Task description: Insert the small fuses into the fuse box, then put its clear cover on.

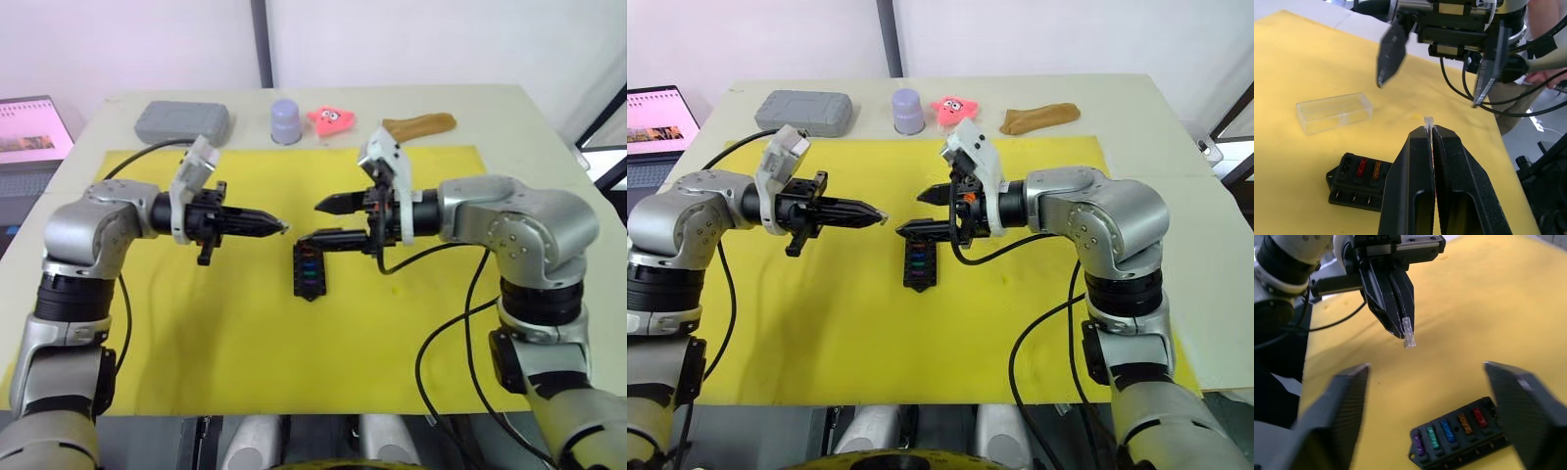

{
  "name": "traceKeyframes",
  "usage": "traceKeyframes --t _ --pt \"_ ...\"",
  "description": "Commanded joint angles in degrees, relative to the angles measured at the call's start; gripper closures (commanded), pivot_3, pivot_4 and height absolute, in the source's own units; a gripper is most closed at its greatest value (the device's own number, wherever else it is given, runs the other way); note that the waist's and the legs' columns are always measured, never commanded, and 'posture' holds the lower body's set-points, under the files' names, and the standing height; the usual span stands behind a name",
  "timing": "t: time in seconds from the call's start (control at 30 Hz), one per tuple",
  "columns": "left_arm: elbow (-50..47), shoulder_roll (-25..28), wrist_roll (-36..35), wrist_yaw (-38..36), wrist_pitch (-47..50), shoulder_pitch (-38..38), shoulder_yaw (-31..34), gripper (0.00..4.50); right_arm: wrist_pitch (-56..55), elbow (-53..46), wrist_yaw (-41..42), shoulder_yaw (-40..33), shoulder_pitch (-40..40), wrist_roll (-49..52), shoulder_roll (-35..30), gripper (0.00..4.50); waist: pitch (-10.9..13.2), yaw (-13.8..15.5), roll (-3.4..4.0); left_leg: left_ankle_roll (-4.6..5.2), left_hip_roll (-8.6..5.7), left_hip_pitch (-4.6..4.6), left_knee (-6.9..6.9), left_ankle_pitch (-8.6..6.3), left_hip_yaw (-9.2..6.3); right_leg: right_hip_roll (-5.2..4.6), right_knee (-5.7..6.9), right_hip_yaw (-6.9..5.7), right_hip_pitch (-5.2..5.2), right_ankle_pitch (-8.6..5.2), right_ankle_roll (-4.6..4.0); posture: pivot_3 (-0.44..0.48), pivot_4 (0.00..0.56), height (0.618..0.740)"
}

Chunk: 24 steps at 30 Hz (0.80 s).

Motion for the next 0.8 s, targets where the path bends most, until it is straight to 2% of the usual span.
traceKeyframes --t 0.03,0.3,0.4,0.43,0.8 --pt "-0.77 0.23 -0.41 0.05 -2.19 -1.14 0.05 4.50 2.46 -0.57 -2.02 -2.94 -2.40 3.71 1.54 1.67 0.00 -0.04 0.00 0.00 0.00 0.00 0.00 0.00 0.00 0.00 0.00 0.00 -0.01 0.00 0.00 0.000 0.150 0.740" --pt "0.02 -0.34 -0.69 0.40 -3.07 -2.47 -0.98 4.50 4.05 0.09 -6.35 -3.38 -2.17 7.02 4.14 1.67 0.00 -0.04 0.00 0.00 0.00 0.00 0.00 0.00 0.00 0.00 0.00 0.00 0.00 0.00 0.00 0.000 0.150 0.740" --pt "0.08 -0.35 -0.73 0.37 -2.84 -2.81 -1.03 4.50 3.86 0.22 -7.24 -2.83 -2.05 7.75 4.22 2.47 0.00 -0.10 0.00 0.00 0.00 0.00 0.00 0.00 0.00 0.00 0.00 0.00 0.00 0.00 0.00 0.000 0.150 0.740" --pt "0.10 -0.33 -0.70 0.33 -2.83 -2.84 -1.06 4.50 3.81 0.33 -7.53 -2.65 -2.07 7.97 4.16 2.89 0.00 -0.12 0.00 0.00 0.00 0.00 -0.01 0.00 0.00 0.00 0.00 0.00 -0.01 0.00 0.00 0.000 0.150 0.740" --pt "-0.23 0.05 -0.54 0.21 -2.82 -2.49 -1.19 4.50 3.07 1.26 -9.10 -2.09 -2.68 9.54 4.11 2.89 0.00 -0.17 0.00 0.00 0.00 0.00 -0.01 0.00 0.00 0.01 0.01 0.00 -0.01 0.00 0.00 0.000 0.150 0.740"
